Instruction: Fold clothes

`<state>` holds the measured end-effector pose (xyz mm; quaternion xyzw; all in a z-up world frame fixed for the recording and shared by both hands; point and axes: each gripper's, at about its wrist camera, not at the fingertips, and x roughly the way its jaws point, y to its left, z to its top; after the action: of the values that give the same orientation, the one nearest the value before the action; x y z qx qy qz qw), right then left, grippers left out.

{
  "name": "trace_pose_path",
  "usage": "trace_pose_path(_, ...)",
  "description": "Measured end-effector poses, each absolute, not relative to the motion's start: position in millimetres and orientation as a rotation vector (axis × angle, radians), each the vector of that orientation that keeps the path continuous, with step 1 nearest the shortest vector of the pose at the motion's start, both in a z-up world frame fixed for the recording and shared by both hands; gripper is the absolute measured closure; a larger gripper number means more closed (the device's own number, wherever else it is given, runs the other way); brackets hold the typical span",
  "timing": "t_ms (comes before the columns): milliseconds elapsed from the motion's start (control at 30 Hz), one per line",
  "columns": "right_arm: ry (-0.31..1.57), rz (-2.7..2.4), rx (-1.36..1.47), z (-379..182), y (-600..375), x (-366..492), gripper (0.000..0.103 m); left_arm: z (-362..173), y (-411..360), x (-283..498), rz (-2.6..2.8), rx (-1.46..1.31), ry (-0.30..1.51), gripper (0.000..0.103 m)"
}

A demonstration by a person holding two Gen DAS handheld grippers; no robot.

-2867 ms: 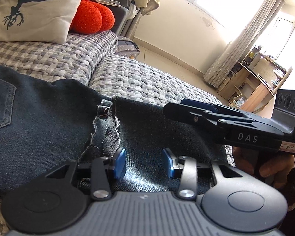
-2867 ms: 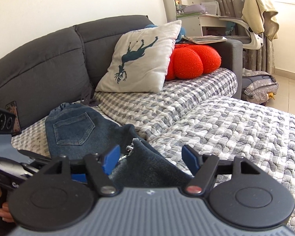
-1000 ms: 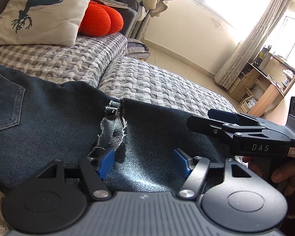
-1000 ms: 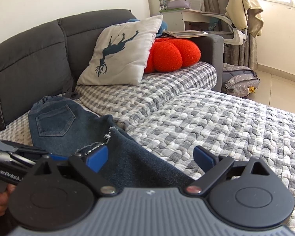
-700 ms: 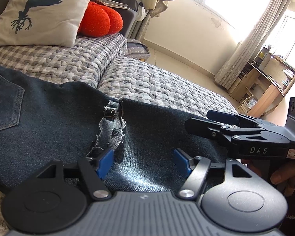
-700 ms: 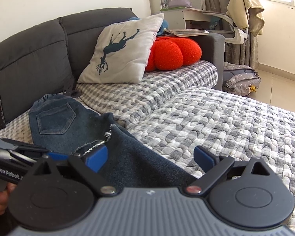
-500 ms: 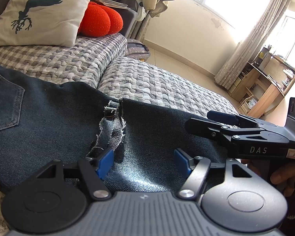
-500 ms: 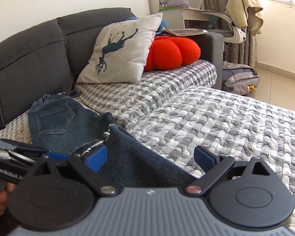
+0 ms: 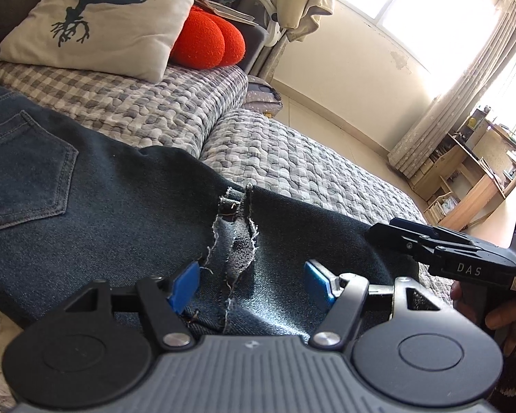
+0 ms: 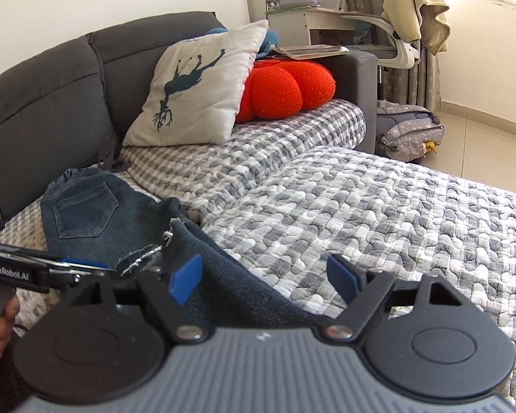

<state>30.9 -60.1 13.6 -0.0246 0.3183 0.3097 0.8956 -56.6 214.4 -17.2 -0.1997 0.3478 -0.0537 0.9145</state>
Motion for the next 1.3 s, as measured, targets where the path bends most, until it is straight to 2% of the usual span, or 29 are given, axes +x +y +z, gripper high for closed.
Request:
trace_pose_path(67,0.665,0.65,-0.053,14,-63,30,0.042,-14,214,-58,-0.109,-0.399,0.693,0.035)
trace_pose_path(200,0.655,0.686,-0.082,20,-67,21,0.055,-9,213,-58,-0.133,-0.401,0.661,0.035)
trace_pose_path(300,0.65,0.712,-0.06,23,-72,16,0.071,-3,208,-61,-0.168,-0.384,0.612,0.035)
trace_pose_path(400,0.635,0.716,-0.057,26,-74,10,0.075,2,200,-63,-0.267,-0.372,0.587,0.037)
trace_pose_path(467,0.609,0.699,-0.081,29,-76,7,0.088,3,188,-64,-0.324,-0.336,0.588,0.038)
trace_pose_path(633,0.589,0.714,-0.045,37,-86,13,0.077,3,163,-66,-0.465,-0.256,0.621,0.039)
trace_pose_path(700,0.594,0.763,-0.026,35,-83,14,0.077,1,156,-67,-0.514,-0.241,0.636,0.039)
trace_pose_path(767,0.601,0.824,-0.041,31,-75,12,0.087,-2,153,-67,-0.542,-0.229,0.663,0.043)
trace_pose_path(900,0.626,0.862,-0.122,15,-56,8,0.09,-12,146,-67,-0.555,-0.172,0.737,0.049)
trace_pose_path(1000,0.69,0.812,-0.153,-3,-52,17,0.103,-18,151,-63,-0.553,-0.196,0.772,0.053)
trace_pose_path(1100,0.745,0.785,-0.088,-15,-56,30,0.103,-22,157,-61,-0.55,-0.225,0.804,0.057)
trace_pose_path(1300,0.739,0.768,-0.069,-19,-57,28,0.103,-22,160,-62,-0.55,-0.233,0.811,0.056)
